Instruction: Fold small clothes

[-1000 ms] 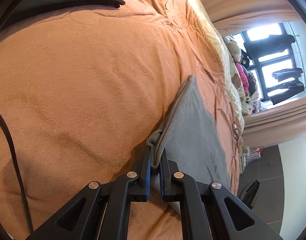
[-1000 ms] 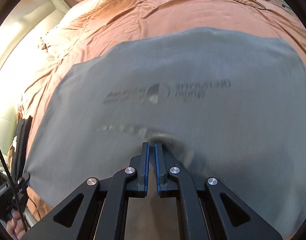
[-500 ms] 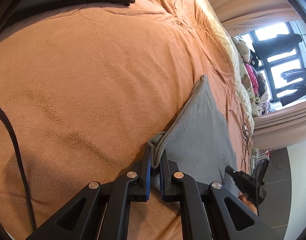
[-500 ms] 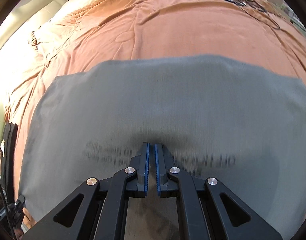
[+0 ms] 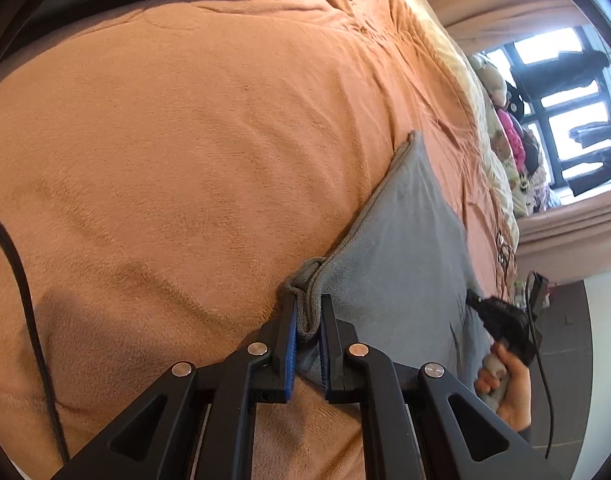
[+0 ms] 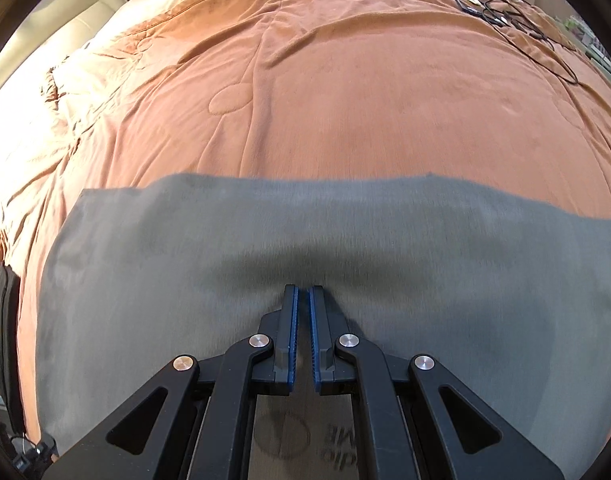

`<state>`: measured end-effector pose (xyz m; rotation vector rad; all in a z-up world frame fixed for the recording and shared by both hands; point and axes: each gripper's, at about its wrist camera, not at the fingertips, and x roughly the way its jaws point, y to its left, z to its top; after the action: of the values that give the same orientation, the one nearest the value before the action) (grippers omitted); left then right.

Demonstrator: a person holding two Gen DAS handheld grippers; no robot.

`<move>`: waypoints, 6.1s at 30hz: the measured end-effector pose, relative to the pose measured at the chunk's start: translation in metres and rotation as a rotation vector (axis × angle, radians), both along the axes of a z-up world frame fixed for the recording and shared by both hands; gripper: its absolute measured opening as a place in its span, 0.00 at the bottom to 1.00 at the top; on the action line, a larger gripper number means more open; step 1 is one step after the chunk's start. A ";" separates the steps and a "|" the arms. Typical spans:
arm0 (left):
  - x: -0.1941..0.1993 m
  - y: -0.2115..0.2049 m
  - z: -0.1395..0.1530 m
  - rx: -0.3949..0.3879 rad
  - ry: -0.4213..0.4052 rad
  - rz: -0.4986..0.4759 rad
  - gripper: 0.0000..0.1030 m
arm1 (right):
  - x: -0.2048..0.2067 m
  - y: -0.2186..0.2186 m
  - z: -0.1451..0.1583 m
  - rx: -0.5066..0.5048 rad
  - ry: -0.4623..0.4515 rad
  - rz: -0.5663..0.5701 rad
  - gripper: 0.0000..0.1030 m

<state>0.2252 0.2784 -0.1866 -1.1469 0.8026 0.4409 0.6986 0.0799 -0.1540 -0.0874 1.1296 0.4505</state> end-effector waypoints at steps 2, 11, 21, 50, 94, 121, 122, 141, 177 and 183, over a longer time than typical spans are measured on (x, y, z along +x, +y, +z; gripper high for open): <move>-0.001 0.003 -0.002 -0.027 -0.014 0.007 0.09 | 0.005 0.003 -0.001 -0.004 -0.007 0.002 0.02; -0.005 0.003 -0.004 -0.064 -0.048 0.029 0.40 | 0.029 0.013 -0.002 -0.006 -0.032 0.023 0.02; -0.007 -0.001 -0.001 -0.020 -0.045 0.035 0.08 | -0.001 -0.010 0.035 0.065 -0.028 0.017 0.02; 0.070 -0.042 0.139 0.026 -0.316 -0.212 0.07 | -0.176 -0.111 0.027 0.243 0.190 0.027 0.02; 0.225 -0.340 0.146 -0.014 -0.244 -0.997 0.07 | -0.251 -0.369 0.048 0.481 0.101 -0.260 0.03; 0.201 -0.310 0.064 0.141 0.007 -0.969 0.62 | -0.280 -0.379 0.082 0.316 -0.085 -0.204 0.82; 0.197 -0.302 0.063 0.152 0.013 -0.956 0.62 | -0.278 -0.378 0.084 0.308 -0.089 -0.195 0.82; 0.154 -0.240 0.008 0.268 0.181 -0.860 0.61 | -0.200 -0.307 0.090 -0.091 -0.108 0.013 0.33; 0.161 -0.263 -0.008 0.240 0.182 -0.934 0.14 | -0.148 -0.350 0.048 0.213 0.091 -0.019 0.05; 0.156 -0.248 -0.006 0.169 0.155 -0.920 0.16 | -0.148 -0.357 0.057 0.195 0.046 -0.020 0.05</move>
<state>0.3816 0.0301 -0.1923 -0.4953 1.2967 -0.1755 0.5505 -0.2771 -0.0966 0.1052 1.1253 0.5449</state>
